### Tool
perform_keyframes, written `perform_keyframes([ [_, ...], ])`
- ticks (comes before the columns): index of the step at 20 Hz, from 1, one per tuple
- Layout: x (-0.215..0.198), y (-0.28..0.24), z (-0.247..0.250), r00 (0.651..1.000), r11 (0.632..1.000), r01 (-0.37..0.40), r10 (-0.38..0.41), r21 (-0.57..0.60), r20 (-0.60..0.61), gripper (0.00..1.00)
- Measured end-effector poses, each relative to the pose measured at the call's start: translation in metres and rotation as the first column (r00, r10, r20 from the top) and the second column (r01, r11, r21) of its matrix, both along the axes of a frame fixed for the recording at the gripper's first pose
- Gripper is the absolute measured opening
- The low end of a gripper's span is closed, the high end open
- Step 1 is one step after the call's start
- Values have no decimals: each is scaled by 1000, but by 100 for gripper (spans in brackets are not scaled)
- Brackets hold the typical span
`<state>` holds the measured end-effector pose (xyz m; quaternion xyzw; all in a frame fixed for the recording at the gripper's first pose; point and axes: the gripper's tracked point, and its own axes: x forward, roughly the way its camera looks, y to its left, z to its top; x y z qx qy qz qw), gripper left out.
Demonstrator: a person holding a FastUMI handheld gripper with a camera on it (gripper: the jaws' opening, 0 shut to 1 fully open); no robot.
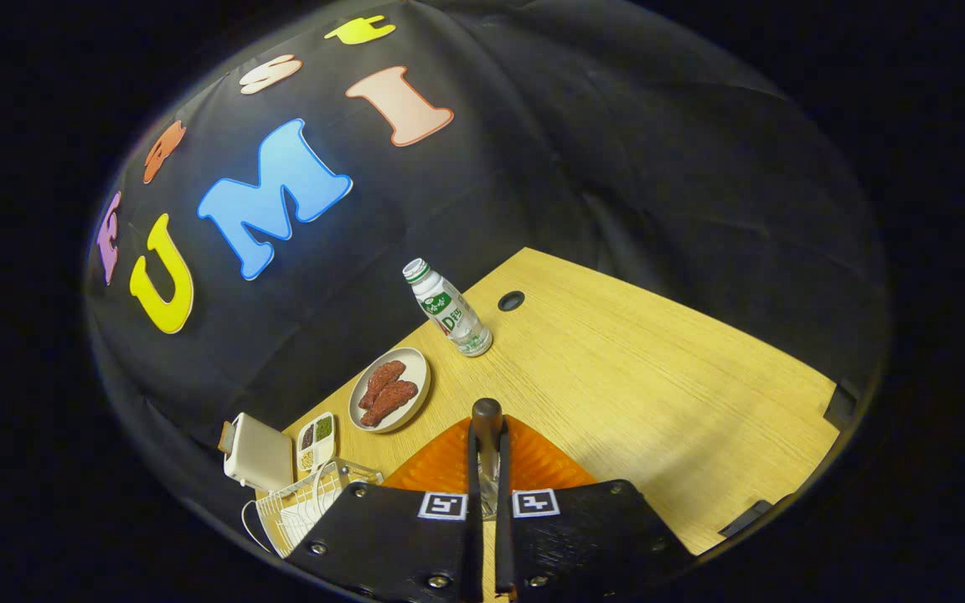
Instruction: Take the plate from the dish rack, then take the spoon from the basket and place it into the plate.
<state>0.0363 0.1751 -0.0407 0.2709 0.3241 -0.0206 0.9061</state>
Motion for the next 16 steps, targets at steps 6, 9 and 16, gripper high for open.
perform_keyframes([
  [6, -5, 3, 67, 988, 993, -77, 87, -84, 126, 5],
  [9, -21, 25, 98, 972, 987, -139, 152, -82, 181, 5],
  [16, -88, 111, 122, 896, 926, -353, 376, -134, 236, 5],
])
